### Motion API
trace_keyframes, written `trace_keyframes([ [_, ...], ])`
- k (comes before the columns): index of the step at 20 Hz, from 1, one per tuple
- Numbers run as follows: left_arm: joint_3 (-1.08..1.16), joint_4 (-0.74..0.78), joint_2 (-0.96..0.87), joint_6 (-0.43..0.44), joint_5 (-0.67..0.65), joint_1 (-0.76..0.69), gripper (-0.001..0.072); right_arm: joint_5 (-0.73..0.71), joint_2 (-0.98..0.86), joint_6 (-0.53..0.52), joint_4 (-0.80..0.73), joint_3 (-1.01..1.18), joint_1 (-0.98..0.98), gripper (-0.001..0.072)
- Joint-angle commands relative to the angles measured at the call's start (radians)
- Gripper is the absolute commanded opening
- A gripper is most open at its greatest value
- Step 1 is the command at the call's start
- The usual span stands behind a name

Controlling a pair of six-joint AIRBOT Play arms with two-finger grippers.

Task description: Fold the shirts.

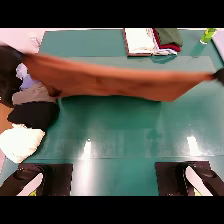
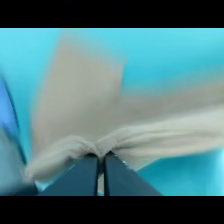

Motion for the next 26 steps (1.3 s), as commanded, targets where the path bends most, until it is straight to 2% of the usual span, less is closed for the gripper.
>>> trace_keyframes([
  [1, 0.313, 0.021, 0.052, -0.006, -0.008, 0.001, 0.0026, 0.022, 0.063, 0.013, -0.012, 0.304, 0.000, 0.0016],
  [4, 0.469, 0.022, 0.052, -0.007, 0.023, 0.001, 0.0026, 0.069, 0.041, 0.023, -0.012, 0.502, 0.000, 0.0016],
  [7, 0.521, 0.022, 0.052, -0.008, 0.107, 0.001, 0.0025, 0.156, -0.042, 0.033, -0.045, 0.704, 0.000, 0.0016],
  [10, 0.521, 0.022, 0.005, -0.008, 0.034, 0.001, 0.0026, 0.209, -0.121, 0.045, -0.124, 0.819, 0.000, 0.0015],
  [13, 0.433, 0.020, -0.098, -0.008, -0.053, 0.001, 0.0026, 0.208, -0.172, 0.045, -0.124, 0.729, 0.000, 0.0015],
  [17, 0.180, -0.008, -0.286, -0.008, -0.053, 0.001, 0.0027, 0.200, -0.295, 0.029, -0.106, 0.455, 0.000, 0.0015],
  [20, 0.036, -0.009, -0.486, -0.006, -0.048, 0.001, 0.0027, 0.140, -0.443, 0.010, -0.105, 0.272, 0.000, 0.0015],
  [23, 0.003, -0.004, -0.701, 0.023, 0.016, 0.001, 0.0027, 0.040, -0.634, -0.019, -0.107, 0.168, 0.020, 0.0015],
  [26, 0.011, -0.005, -0.819, 0.026, 0.121, 0.004, 0.0027, -0.030, -0.792, -0.015, -0.105, 0.211, 0.048, 0.0015],
])
